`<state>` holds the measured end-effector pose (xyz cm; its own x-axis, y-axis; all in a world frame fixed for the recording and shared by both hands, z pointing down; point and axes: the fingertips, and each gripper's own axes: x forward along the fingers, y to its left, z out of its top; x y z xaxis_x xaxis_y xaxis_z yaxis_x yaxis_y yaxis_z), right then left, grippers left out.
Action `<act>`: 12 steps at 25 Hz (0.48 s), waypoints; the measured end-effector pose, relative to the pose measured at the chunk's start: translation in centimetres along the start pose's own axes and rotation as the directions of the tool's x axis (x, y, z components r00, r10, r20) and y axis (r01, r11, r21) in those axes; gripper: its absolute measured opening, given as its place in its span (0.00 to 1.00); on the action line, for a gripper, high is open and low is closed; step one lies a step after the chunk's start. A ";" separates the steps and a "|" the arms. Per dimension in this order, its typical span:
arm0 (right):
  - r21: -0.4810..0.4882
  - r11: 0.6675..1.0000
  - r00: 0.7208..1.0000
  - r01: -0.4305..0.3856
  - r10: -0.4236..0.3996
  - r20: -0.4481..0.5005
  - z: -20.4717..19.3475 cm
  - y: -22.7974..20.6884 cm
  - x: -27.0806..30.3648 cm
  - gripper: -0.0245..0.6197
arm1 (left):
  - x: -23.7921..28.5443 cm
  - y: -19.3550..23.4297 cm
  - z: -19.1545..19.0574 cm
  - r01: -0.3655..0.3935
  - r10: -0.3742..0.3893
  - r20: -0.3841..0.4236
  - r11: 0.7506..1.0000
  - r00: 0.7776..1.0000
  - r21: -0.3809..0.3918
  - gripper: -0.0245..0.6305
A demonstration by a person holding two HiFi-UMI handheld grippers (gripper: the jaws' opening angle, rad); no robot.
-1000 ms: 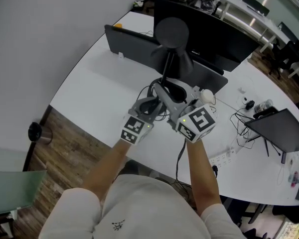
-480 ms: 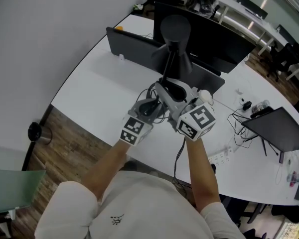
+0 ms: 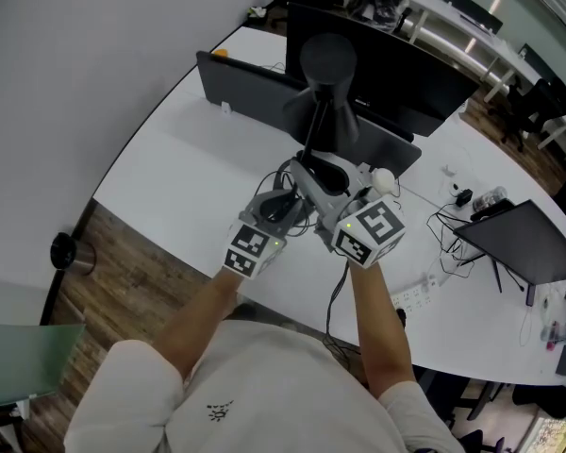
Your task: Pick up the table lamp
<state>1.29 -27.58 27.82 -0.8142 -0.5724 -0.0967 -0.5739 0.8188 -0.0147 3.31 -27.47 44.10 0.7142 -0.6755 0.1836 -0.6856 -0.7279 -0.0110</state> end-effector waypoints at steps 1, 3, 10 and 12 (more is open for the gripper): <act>0.000 1.000 1.000 0.000 0.000 -0.001 -0.1 -0.1 0.0 0.11 | 0.1 0.0 0.0 0.001 -0.001 0.002 1.000 1.000 0.000 0.11; 0.001 1.000 1.000 0.001 -0.001 -0.002 -0.1 -0.2 -0.1 0.11 | 0.2 0.0 0.1 0.003 -0.003 0.004 1.000 1.000 0.001 0.11; 0.003 1.000 1.000 -0.004 0.004 -0.001 -0.2 -0.4 -0.1 0.11 | 0.5 0.0 -0.2 0.002 -0.002 0.001 1.000 1.000 0.005 0.11; 0.003 1.000 1.000 -0.003 0.003 -0.002 -0.3 -0.4 0.0 0.11 | 0.5 0.0 -0.3 0.002 -0.002 0.000 1.000 1.000 0.004 0.11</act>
<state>1.52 -27.89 28.13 -0.8162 -0.5699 -0.0946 -0.5710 0.8207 -0.0176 3.61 -27.80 44.44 0.7153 -0.6742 0.1839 -0.6838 -0.7295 -0.0148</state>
